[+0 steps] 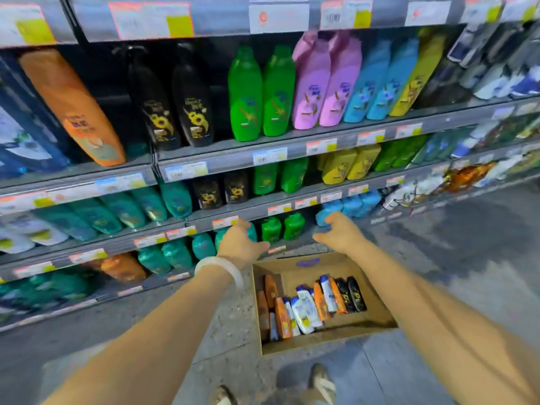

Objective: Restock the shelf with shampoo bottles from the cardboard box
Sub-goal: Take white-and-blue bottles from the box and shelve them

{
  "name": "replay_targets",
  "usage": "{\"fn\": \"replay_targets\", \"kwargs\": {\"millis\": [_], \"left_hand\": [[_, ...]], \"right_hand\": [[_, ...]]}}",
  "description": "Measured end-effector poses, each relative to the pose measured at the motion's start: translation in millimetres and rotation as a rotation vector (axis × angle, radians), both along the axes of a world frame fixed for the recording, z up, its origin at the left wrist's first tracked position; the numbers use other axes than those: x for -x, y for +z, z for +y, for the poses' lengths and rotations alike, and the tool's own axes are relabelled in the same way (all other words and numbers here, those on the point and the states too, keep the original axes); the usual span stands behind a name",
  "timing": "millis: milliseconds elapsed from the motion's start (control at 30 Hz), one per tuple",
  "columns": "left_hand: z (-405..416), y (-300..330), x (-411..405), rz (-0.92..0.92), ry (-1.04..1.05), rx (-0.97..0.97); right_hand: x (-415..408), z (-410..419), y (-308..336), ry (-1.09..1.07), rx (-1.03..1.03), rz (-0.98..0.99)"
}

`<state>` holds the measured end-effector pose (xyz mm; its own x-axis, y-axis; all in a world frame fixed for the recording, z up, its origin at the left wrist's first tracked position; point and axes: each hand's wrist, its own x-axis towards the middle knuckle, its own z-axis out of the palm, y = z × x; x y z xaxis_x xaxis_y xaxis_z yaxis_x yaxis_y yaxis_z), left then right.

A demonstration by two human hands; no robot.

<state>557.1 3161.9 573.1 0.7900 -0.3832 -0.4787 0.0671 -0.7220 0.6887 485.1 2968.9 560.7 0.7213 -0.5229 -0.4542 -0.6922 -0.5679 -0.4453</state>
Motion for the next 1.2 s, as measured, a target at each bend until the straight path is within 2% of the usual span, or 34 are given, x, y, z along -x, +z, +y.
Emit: {"fn": "replay_targets", "kwargs": {"millis": [233, 467, 733, 867, 1033, 1133, 1200], "left_hand": [[-110, -50, 40, 0.089, 0.057, -0.094], [-224, -160, 90, 0.294, 0.247, -0.137], [-254, -334, 115, 0.447, 0.312, -0.247], [-253, -434, 119, 0.501, 0.347, -0.293], [-249, -557, 123, 0.537, 0.338, -0.338], [-252, -616, 121, 0.530, 0.311, -0.368], [-256, -649, 122, 0.534, 0.387, -0.318]], "right_hand": [[46, -111, -68, -0.022, -0.099, 0.079], [79, -211, -184, 0.074, -0.114, 0.274], [96, -234, -344, 0.219, -0.244, 0.358], [101, -227, -453, 0.140, -0.353, 0.446], [93, -223, -551, 0.065, -0.343, 0.493], [91, -219, -615, -0.050, -0.366, 0.402], [95, -213, -654, -0.121, -0.377, 0.398]]}}
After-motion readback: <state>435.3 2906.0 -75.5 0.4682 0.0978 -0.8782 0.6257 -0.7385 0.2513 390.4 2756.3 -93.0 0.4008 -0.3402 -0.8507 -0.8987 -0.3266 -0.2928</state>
